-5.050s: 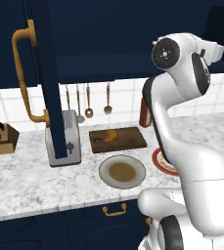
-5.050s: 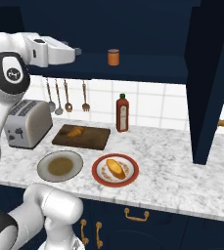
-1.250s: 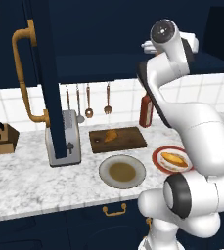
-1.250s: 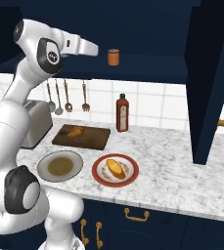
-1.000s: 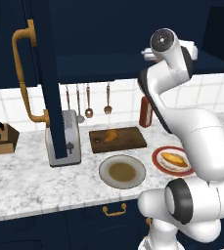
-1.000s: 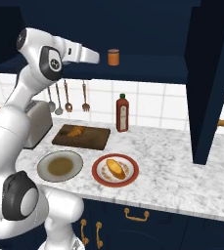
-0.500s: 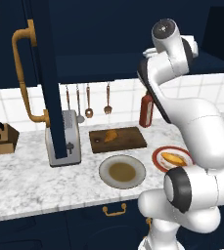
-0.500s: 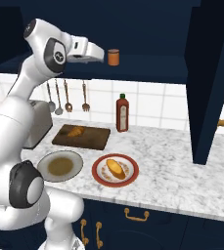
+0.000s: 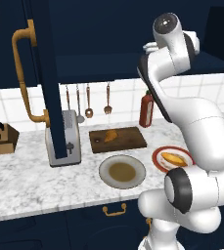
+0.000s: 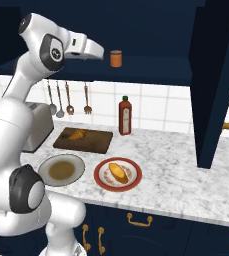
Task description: From the different types of pastries on the counter, select a croissant and place it on the cutting board. Then retrieve a jar of jam from the cabinet and place it alongside the croissant on the cutting board.
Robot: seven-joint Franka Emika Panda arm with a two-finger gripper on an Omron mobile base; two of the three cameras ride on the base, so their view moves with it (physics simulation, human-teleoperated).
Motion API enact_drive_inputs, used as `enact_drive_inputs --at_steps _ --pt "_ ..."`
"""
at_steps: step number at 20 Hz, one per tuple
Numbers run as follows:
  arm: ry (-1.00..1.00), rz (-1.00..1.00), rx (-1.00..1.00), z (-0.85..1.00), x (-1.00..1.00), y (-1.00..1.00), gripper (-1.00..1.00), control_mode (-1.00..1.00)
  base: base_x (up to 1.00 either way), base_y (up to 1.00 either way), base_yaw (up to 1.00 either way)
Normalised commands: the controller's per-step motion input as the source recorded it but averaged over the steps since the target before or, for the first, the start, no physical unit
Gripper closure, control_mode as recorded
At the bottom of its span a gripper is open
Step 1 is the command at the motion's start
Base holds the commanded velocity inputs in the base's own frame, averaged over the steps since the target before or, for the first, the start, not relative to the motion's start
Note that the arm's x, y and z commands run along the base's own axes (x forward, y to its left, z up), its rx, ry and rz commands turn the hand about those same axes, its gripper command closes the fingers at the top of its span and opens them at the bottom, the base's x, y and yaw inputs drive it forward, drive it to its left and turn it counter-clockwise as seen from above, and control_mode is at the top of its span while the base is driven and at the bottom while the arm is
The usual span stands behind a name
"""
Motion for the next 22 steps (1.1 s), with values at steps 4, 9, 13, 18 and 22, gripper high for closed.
enact_drive_inputs --at_steps 4,9,13,18,22 --pt "-0.22 0.0 0.0 -0.14 0.16 0.0 -1.0 -1.0 0.0 0.0 0.0" --pt "0.05 0.0 0.06 0.0 0.09 -0.15 -1.0 -1.0 0.0 0.0 0.0" --pt "0.1 0.0 0.06 0.0 0.54 -0.04 -1.0 -1.0 0.0 0.0 0.0" --pt "0.0 0.0 0.06 0.0 0.1 -0.04 -1.0 -1.0 0.0 0.0 0.0" --pt "0.0 0.0 0.04 0.0 0.02 -0.01 -1.0 -1.0 0.0 0.0 0.0"
